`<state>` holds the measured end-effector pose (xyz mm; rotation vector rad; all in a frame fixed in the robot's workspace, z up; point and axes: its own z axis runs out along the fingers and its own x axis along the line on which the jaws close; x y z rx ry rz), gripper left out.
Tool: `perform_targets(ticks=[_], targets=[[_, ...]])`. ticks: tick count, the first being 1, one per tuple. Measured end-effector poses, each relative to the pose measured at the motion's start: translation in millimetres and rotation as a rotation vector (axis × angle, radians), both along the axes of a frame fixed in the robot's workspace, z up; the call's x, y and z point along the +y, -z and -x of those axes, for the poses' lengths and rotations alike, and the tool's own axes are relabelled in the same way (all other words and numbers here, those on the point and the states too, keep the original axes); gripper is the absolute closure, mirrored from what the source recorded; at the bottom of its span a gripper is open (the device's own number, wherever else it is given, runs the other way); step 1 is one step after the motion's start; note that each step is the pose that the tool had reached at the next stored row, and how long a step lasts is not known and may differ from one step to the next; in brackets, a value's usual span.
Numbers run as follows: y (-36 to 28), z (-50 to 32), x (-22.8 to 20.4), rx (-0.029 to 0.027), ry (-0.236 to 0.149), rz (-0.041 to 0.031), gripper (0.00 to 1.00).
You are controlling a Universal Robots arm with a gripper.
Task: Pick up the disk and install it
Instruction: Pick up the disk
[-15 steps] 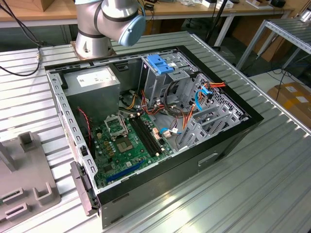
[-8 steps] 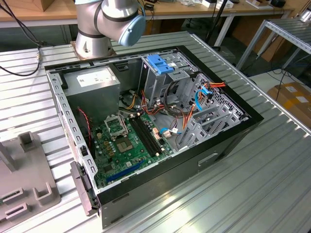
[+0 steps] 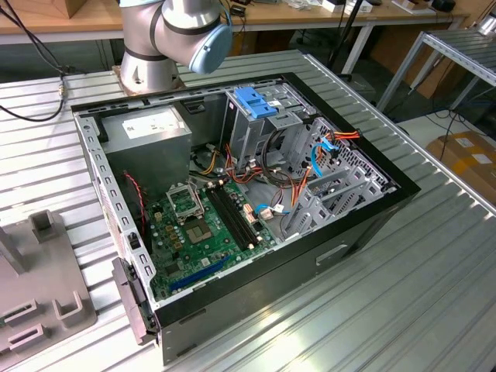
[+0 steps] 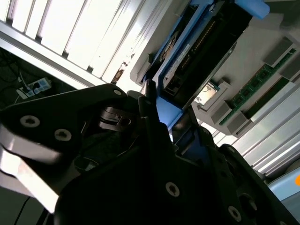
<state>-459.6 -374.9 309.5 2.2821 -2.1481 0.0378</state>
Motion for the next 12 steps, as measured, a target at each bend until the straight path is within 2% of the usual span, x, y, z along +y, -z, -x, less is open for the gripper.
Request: perform_targets(ticks=[2,5,12], targets=[[-0.1,-0.1,0.0,0.0002,0.0,0.0001,0.49],[-0.2,-0.2,-0.2,0.0003,0.0,0.0002,0.49],[-0.1,-0.1,-6.9,0.0002,0.0,0.0001,0.49]])
